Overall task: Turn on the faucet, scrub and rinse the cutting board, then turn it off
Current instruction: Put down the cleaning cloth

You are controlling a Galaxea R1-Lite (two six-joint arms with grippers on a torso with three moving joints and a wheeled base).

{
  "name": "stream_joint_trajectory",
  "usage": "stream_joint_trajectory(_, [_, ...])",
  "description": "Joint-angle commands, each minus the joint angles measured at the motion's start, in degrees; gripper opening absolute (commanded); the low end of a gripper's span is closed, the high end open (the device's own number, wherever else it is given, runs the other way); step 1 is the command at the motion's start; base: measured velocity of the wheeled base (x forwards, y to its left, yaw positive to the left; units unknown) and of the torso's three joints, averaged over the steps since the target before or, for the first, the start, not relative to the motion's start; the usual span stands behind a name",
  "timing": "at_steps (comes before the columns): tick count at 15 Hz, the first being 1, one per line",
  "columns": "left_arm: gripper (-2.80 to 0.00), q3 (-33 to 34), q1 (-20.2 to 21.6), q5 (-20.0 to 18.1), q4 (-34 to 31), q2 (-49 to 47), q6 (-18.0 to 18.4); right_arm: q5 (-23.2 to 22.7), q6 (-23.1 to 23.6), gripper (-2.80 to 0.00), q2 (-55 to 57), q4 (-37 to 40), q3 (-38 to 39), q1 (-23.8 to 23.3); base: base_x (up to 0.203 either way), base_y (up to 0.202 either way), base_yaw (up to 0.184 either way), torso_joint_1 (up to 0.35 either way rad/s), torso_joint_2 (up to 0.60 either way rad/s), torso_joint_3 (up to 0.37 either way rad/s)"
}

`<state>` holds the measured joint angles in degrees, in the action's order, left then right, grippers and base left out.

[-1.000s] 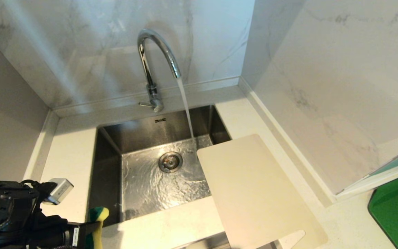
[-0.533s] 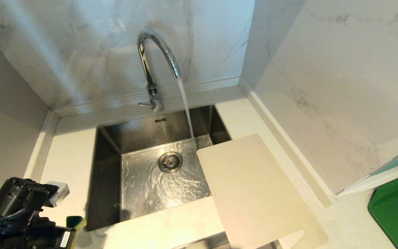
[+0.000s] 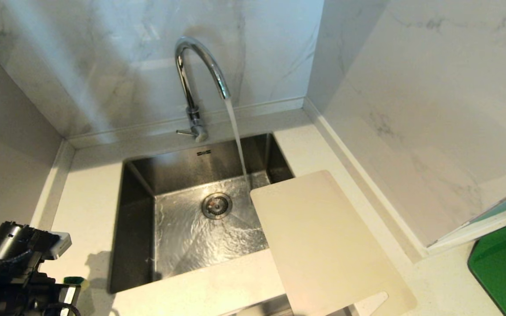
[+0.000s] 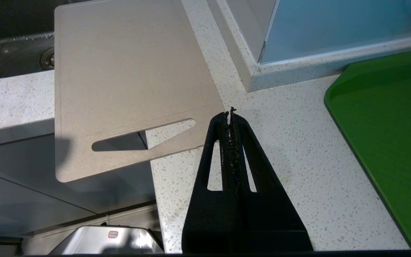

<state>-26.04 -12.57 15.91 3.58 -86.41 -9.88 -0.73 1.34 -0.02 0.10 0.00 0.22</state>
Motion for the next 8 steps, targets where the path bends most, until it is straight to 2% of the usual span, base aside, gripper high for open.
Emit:
stream_joint_trajectory(1, [-2.80,0.1,3.7,-0.4,0.1,-1.9,1.3,-0.1,0.0,-2.80,0.0,0.0,0.0,0.0,0.000,0.000,0.000,0.000,0.00,0.000])
stream_joint_trajectory(8, [-2.80,0.6,4.6,-0.5,0.1,-1.7,2.1,-0.1,0.1,-2.80,0.0,0.0,0.0,0.0,0.000,0.000,0.000,0.000,0.00,0.000])
